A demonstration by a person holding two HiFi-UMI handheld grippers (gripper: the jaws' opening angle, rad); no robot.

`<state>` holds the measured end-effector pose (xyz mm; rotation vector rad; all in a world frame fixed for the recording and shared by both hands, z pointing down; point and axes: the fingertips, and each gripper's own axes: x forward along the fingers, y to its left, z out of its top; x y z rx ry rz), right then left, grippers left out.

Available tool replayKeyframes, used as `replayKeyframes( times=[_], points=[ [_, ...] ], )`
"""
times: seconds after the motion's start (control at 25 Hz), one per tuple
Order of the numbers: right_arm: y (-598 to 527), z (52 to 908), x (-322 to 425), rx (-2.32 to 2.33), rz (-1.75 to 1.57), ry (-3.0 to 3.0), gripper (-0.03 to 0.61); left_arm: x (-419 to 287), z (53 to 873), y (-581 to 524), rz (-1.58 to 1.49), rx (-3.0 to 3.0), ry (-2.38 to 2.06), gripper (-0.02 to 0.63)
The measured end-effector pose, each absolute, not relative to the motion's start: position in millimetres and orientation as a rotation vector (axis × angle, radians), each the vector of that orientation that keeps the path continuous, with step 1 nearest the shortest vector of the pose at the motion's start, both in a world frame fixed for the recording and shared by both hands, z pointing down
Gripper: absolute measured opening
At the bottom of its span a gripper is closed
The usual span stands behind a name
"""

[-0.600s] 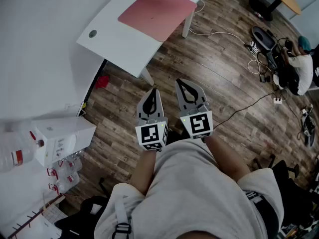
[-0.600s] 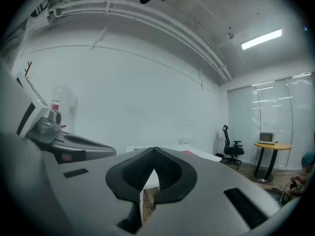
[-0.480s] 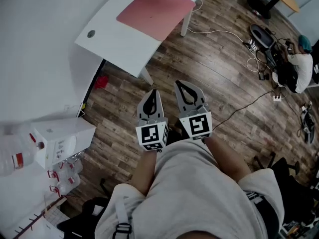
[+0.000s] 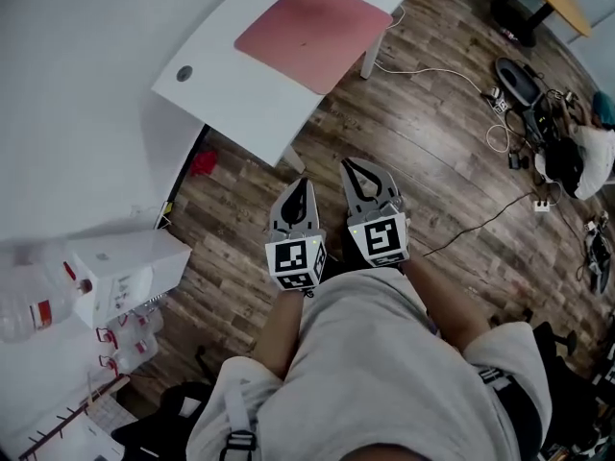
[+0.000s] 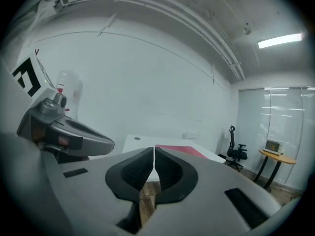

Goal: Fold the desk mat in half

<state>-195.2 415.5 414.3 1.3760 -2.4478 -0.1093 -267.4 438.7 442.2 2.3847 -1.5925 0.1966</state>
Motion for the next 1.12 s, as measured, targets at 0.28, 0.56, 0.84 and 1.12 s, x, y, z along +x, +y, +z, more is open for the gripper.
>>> replayKeyframes(
  times=[0.28, 0.56, 0.84, 1.12],
  points=[
    [356.5, 436.7, -175.8, 1.262, -0.185, -2.376, 0.041, -257.0, 471.6, 381.2, 0.269, 2.311, -1.587, 0.012],
    [307.2, 461.6, -146.5, 1.19, -0.18, -2.37, 0.041, -227.9, 498.5, 336.0, 0.333, 2.259, -1.597, 0.012],
    [285.0, 483.1, -137.6, 1.104, -0.193, -2.367, 0.041, -216.7, 508.8, 311.8, 0.368, 2.221, -1.629, 0.012],
    [252.6, 521.2, -157.4, 1.003, -0.3, -2.3, 0.043, -230.6, 539.4, 297.2, 0.416, 2.148, -1.629, 0.012]
  ],
)
